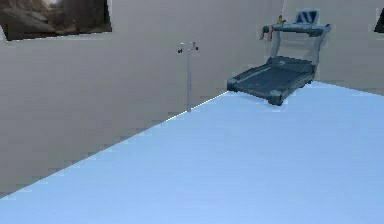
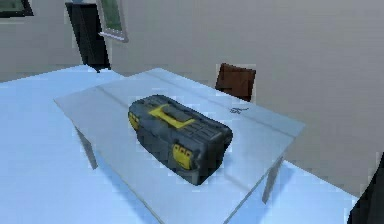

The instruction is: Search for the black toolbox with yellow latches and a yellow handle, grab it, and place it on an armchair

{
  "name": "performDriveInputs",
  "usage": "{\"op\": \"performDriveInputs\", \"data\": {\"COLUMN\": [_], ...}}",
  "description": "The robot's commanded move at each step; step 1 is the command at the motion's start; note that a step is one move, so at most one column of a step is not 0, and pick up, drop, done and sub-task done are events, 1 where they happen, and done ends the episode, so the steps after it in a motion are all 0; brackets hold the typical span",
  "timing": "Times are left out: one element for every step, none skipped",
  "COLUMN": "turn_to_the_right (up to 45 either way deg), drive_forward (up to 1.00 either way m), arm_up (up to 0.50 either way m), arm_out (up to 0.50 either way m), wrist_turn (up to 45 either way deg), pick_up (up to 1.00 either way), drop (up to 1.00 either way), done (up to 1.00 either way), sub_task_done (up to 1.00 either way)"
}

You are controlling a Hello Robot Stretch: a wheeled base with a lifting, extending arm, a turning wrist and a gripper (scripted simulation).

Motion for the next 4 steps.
{"op": "performDriveInputs", "data": {"turn_to_the_right": [0.0,0.0,0.0,0.0], "drive_forward": [0.00,0.00,0.00,0.00], "arm_up": [0.50,0.38,0.00,0.00], "arm_out": [0.00,0.00,0.22,0.00], "wrist_turn": [0.0,0.0,0.0,45.0], "pick_up": [0.00,0.00,0.00,0.00], "drop": [0.00,0.00,0.00,0.00], "done": [0.00,0.00,0.00,0.00], "sub_task_done": [0.00,0.00,0.00,0.00]}}
